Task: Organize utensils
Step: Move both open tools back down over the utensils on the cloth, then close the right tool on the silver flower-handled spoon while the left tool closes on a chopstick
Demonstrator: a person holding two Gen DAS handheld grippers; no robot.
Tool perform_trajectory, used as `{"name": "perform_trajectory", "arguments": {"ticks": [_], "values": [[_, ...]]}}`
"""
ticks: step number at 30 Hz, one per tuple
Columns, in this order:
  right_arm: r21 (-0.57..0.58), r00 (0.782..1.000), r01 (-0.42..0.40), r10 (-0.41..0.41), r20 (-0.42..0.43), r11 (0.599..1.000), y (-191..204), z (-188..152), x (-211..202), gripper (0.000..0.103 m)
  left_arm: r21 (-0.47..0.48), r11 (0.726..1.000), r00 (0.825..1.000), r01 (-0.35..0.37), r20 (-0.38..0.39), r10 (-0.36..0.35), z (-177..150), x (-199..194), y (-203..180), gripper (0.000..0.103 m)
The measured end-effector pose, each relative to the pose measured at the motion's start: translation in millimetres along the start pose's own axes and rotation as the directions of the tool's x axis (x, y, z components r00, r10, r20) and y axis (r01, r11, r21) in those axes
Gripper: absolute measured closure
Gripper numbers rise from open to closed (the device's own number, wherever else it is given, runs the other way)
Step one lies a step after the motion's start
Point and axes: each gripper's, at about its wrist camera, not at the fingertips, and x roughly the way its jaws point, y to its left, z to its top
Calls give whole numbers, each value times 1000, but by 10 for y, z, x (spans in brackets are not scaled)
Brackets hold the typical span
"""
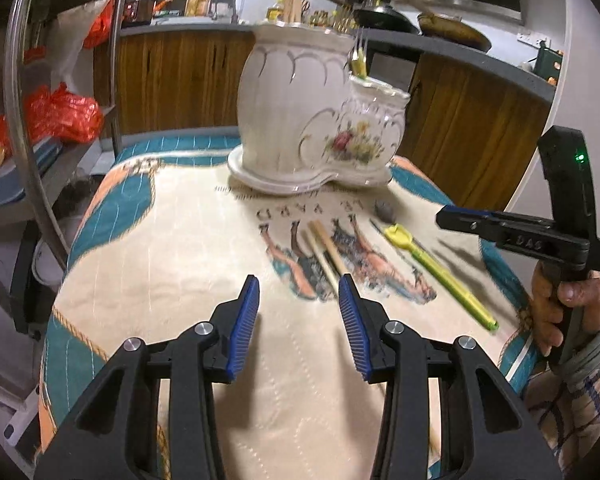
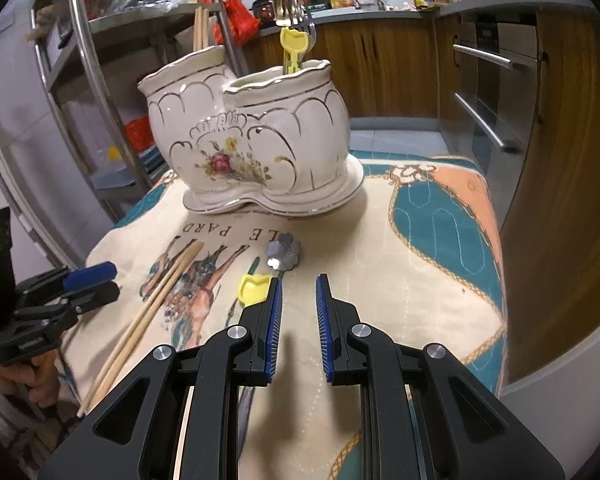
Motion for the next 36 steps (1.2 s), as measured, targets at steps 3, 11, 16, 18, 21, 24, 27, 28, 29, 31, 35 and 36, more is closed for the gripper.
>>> {"name": "perform_trajectory", "arguments": {"ticks": [3, 11, 16, 18, 21, 24, 27, 28, 29, 31, 35, 36], "values": [[-2, 1000, -10, 10, -13, 1000, 0, -28, -18, 84, -3, 1000, 1000, 3, -27, -3, -41, 30, 1, 65], [-22, 999, -29, 29, -37, 999, 60, -121, -68, 84, 18, 999, 997, 38, -64, -37, -70, 37, -90, 68], [-35, 998, -28, 26, -61, 999, 84, -179, -52, 85, 45, 998, 993, 39, -109, -34, -34, 102, -194, 71], [-30, 997, -36, 34, -69, 999, 80, -185, -38, 84, 59, 998, 992, 27, -121, -20, -21, 130, -224, 72], [-34, 995, -53, 50, -91, 998, 104, -184, 3, 84, 85, 996, 989, 3, -150, 10, 19, 165, -271, 73], [-53, 993, -50, 44, -112, 997, 154, -175, 50, 84, 116, 993, 983, -17, -180, 38, 57, 195, -315, 73], [-74, 989, -46, 34, -147, 996, 219, -119, 138, 84, 134, 990, 975, -33, -214, 62, 118, 232, -340, 75], [-82, 987, -42, 29, -156, 996, 235, -102, 149, 84, 139, 990, 972, -37, -224, 68, 137, 243, -342, 75], [-95, 986, -35, 19, -169, 995, 258, -74, 175, 84, 145, 989, 969, -41, -237, 75, 161, 263, -348, 75], [-129, 977, -16, -12, -215, 991, 324, 5, 237, 84, 150, 988, 961, -41, -264, 80, 202, 296, -361, 75], [-233, 940, 15, -93, -327, 972, 485, 148, 358, 85, 157, 987, 933, -25, -351, 80, 329, 391, -366, 75], [-263, 926, 24, -120, -357, 965, 531, 185, 389, 85, 165, 986, 923, -20, -377, 81, 364, 419, -369, 75]]}}
